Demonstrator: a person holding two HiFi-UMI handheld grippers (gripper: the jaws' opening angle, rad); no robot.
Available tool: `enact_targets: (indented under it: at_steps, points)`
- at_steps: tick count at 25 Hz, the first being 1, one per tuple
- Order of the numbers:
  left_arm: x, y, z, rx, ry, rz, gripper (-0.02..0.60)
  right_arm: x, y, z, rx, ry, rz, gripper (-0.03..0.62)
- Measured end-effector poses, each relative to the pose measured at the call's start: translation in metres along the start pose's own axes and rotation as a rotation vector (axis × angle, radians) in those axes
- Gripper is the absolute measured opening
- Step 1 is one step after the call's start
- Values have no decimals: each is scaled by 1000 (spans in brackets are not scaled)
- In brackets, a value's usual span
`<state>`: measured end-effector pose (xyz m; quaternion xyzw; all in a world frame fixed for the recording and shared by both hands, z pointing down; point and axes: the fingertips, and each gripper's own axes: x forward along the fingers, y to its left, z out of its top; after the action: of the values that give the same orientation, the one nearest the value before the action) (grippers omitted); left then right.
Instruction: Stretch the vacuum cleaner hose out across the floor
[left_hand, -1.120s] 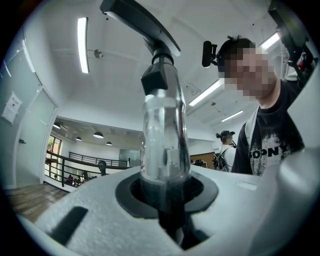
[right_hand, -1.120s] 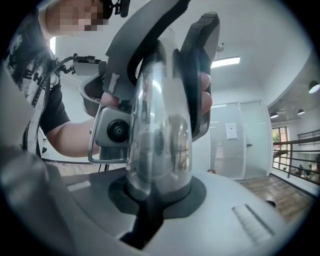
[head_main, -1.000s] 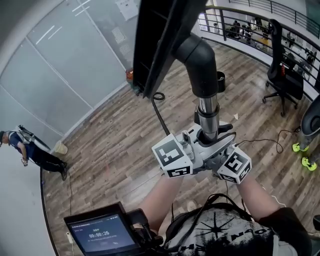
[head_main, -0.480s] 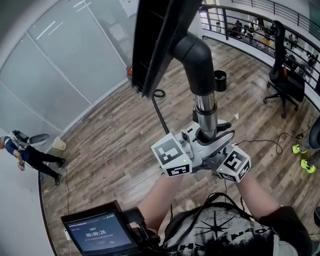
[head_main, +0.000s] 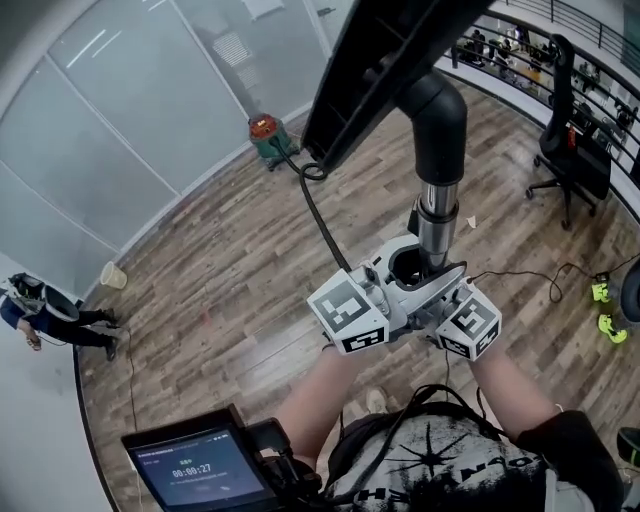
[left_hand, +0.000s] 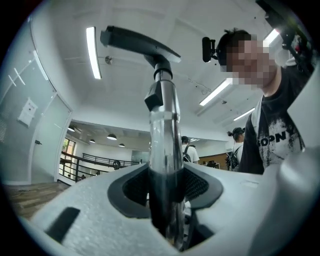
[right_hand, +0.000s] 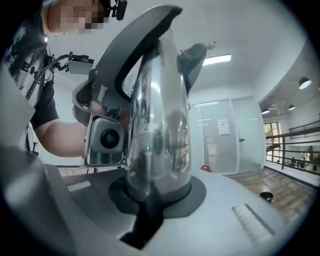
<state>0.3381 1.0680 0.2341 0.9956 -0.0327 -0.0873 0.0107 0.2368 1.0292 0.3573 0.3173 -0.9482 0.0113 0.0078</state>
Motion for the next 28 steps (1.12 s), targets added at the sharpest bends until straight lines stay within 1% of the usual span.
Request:
enact_targets:
  at_steps: [3,5,6,7,9,10,14,15,17,22,25,28]
  points:
    - [-14,15,-18,7,5,68,195,-4,-21,-9,21,-12,-34,49]
    - [-23,31,-27,-1,-22,122,192,-8,-45,-14,39,-48,-56,49]
    - [-28,36,-31,-22,-41,145,183,-14,-55,-18,58,-67,-74,49]
    - [-33,36,-38,-62,-54,161,181,-26,-60,-26,93,-84,-104,49]
    - [-44,29,-58,-169,-51,173,173,-59,-62,-49,191,-109,-189,49]
    - [-45,28,-68,-203,-43,177,172,-74,-68,-60,229,-125,-230,49]
    - [-28,32,-121,-271,-2,182,169,-133,-105,-109,332,-197,-363,49]
    - [-18,29,-138,-291,13,170,167,-149,-111,-123,358,-214,-390,49]
    - [7,21,-174,-325,60,123,167,-177,-119,-152,409,-242,-449,49]
    - [70,3,-267,-384,199,-68,167,-218,-135,-222,499,-256,-603,49]
    - [89,-18,-320,-385,268,-188,167,-241,-136,-270,547,-278,-689,51]
    - [97,-33,-361,-377,296,-272,162,-261,-135,-317,617,-334,-754,49]
